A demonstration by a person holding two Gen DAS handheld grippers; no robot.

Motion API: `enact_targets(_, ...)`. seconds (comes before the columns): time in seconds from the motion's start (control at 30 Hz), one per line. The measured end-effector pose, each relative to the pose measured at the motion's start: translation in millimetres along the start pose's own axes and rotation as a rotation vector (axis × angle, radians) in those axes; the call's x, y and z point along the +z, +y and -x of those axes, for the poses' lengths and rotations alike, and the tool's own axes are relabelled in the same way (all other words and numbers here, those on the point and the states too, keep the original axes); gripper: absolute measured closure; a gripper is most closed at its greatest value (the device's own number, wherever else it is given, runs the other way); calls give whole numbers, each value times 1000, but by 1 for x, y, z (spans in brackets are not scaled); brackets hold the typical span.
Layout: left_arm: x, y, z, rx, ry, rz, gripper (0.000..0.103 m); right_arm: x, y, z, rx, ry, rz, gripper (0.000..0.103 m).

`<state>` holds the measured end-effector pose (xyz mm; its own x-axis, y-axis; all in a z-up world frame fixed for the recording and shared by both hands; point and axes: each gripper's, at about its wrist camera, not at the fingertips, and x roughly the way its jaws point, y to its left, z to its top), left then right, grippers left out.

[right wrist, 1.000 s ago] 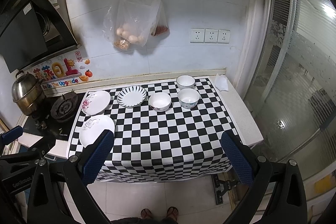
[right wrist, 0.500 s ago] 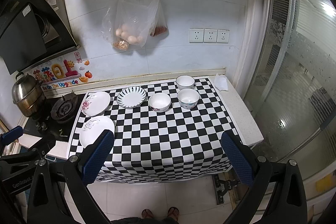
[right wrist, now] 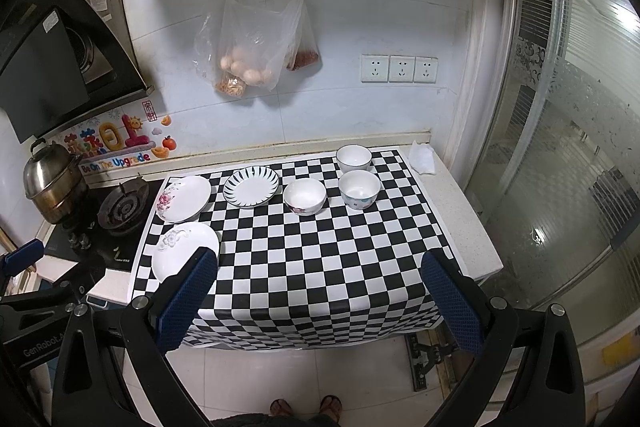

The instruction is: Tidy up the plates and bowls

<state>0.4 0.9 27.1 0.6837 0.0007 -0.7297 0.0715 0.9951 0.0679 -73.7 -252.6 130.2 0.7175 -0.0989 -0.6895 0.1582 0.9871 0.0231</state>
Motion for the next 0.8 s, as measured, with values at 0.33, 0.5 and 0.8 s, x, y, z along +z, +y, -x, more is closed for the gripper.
enact_targets(0.33,3,-1,-1,2,-6,0,0,6,2,0,4,2,3,0)
enact_targets(0.5,8,-2,-4,3,-14,1,0,7,4,0,4,2,2,0)
enact_targets(0.8,3,-2,-1,1,-18,7,0,8,5,0,7,0,0,0)
